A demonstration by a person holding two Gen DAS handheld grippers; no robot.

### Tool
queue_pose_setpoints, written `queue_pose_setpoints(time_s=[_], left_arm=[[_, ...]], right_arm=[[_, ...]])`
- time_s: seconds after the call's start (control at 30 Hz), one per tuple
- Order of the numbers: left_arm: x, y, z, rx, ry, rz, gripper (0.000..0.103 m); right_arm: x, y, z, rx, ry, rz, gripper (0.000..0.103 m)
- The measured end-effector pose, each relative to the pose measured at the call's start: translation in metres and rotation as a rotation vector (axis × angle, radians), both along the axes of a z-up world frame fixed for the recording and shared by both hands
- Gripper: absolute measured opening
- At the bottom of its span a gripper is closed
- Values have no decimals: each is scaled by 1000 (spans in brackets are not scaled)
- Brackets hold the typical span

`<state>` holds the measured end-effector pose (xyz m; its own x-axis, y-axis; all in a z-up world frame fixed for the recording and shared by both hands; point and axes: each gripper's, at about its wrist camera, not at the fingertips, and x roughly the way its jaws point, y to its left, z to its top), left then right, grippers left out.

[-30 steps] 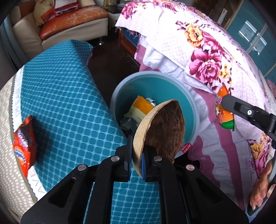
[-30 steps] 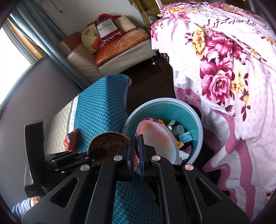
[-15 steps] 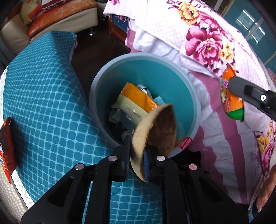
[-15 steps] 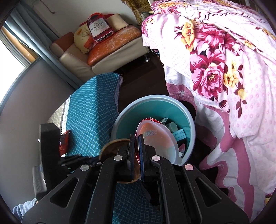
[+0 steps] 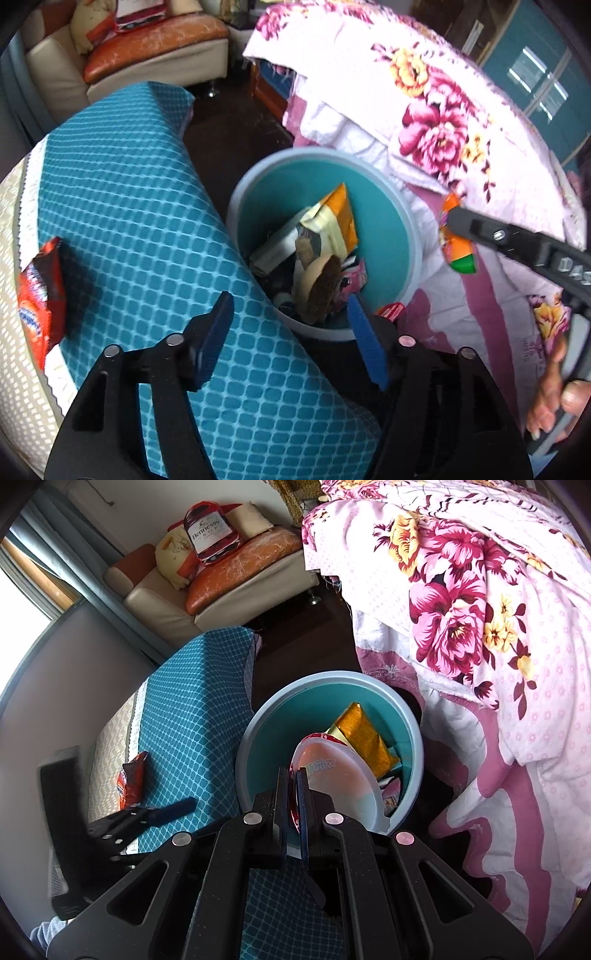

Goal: Collect trash
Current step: 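Release the coconut bowl into the bin with the left gripper while the right drops the cup in, then move both open grippers back over the bed toward the yellow tissue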

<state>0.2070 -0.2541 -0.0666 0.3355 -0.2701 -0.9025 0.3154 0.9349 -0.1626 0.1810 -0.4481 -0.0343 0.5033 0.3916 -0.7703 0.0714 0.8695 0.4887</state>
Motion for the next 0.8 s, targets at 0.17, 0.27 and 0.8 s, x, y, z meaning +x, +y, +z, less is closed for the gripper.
queue_pose_setpoints(time_s=[0.17, 0.27, 0.8], left_arm=[[-6, 18, 15, -16, -46, 38, 83], [-9, 31, 20, -29, -54, 62, 85], [-16, 77, 10, -73, -16, 135, 87]], right_arm=[[3, 6, 0, -7, 8, 8, 5], [6, 12, -1, -13, 16, 17, 5], [13, 47, -6, -64, 68, 45, 41]])
